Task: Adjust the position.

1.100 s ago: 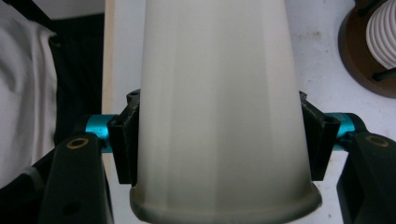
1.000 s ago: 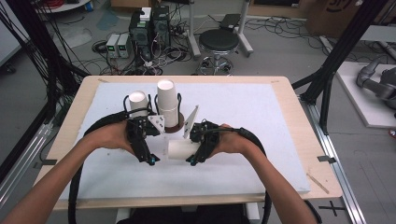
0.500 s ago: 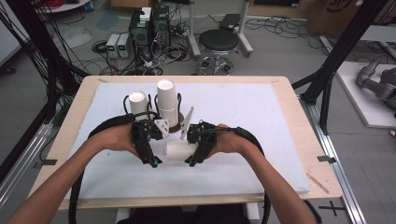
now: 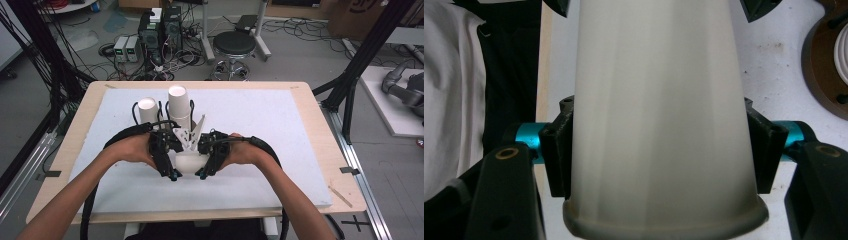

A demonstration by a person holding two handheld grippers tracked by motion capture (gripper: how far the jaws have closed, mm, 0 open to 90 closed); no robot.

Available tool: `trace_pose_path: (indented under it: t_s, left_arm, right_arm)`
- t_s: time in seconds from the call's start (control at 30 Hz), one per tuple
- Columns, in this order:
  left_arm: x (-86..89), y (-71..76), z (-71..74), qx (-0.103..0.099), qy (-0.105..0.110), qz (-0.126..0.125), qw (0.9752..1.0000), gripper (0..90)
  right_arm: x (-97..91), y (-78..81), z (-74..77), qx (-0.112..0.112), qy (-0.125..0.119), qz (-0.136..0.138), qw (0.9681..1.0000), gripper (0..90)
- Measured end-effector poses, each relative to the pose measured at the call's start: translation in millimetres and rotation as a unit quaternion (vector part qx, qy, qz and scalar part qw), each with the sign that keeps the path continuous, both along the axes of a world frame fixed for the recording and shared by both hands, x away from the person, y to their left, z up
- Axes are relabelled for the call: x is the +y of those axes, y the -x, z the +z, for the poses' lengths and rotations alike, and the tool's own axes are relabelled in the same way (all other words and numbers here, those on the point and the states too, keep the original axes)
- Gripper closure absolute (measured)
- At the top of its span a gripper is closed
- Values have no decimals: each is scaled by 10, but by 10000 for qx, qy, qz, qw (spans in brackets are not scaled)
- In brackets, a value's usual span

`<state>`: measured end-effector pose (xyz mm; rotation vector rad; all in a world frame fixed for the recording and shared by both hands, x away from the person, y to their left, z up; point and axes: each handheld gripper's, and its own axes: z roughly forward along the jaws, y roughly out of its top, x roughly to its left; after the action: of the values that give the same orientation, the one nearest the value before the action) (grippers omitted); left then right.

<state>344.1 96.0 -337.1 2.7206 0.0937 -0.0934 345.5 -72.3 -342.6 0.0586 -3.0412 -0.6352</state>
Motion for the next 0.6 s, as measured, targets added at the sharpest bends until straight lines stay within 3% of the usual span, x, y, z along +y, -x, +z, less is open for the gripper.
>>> trace_pose_path:
  t_s: [0.27,0.37,0.5,0.53,0.57,0.6]
  left_arm:
    - [-15,-2,-25,26,99,0,9999,133]
    - [-22,-2,-40,85,218,0,9997,175]
    - [-18,-10,-66,111,246,-72,9996,303]
    - [-17,-8,-70,115,253,-54,9996,334]
    - [-26,18,-95,125,401,157,9990,345]
    - [-33,38,-107,168,481,269,9983,349]
  right_arm:
    - [-1,-2,5,-48,-39,24,10000,318]
    - [3,3,-2,-38,-40,13,10000,318]
    - [-1,-3,-2,-21,-42,2,10000,317]
    - [0,-3,-4,-25,-35,-16,10000,318]
    - [2,-18,-7,-112,-56,19,9999,318]
    - [11,16,-15,52,-129,-222,9997,318]
